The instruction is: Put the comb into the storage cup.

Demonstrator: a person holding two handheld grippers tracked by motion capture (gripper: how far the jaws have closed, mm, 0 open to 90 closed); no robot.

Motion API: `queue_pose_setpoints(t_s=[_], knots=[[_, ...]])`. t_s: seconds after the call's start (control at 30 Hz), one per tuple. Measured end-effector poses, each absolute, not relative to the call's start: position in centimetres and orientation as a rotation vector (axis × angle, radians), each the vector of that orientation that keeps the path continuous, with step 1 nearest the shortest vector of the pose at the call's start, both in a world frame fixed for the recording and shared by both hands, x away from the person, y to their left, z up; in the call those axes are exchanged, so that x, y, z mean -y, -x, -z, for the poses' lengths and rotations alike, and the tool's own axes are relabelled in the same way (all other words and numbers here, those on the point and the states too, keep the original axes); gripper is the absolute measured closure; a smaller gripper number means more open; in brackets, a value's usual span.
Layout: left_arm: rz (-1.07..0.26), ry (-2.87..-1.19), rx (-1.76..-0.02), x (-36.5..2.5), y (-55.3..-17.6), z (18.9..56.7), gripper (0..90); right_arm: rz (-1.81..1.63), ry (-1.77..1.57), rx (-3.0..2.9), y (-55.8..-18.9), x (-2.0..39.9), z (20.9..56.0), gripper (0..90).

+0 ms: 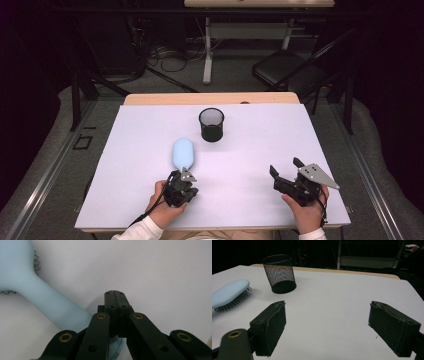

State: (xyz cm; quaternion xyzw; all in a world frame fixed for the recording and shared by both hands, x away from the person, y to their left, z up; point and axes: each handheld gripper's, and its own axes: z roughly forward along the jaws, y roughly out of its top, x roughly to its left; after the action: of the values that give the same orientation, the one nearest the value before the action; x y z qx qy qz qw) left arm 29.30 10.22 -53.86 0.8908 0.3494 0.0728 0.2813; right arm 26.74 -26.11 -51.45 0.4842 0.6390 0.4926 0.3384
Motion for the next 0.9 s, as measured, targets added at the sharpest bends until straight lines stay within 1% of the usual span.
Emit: queue_pose_setpoints(t_s=[0.9], knots=[[-0.248,-2.372,-1.018,-13.9,-28.4,53.8,90.0,-1.284,-1.259,-1.662,-26.7,26.1,51.4,14.2]])
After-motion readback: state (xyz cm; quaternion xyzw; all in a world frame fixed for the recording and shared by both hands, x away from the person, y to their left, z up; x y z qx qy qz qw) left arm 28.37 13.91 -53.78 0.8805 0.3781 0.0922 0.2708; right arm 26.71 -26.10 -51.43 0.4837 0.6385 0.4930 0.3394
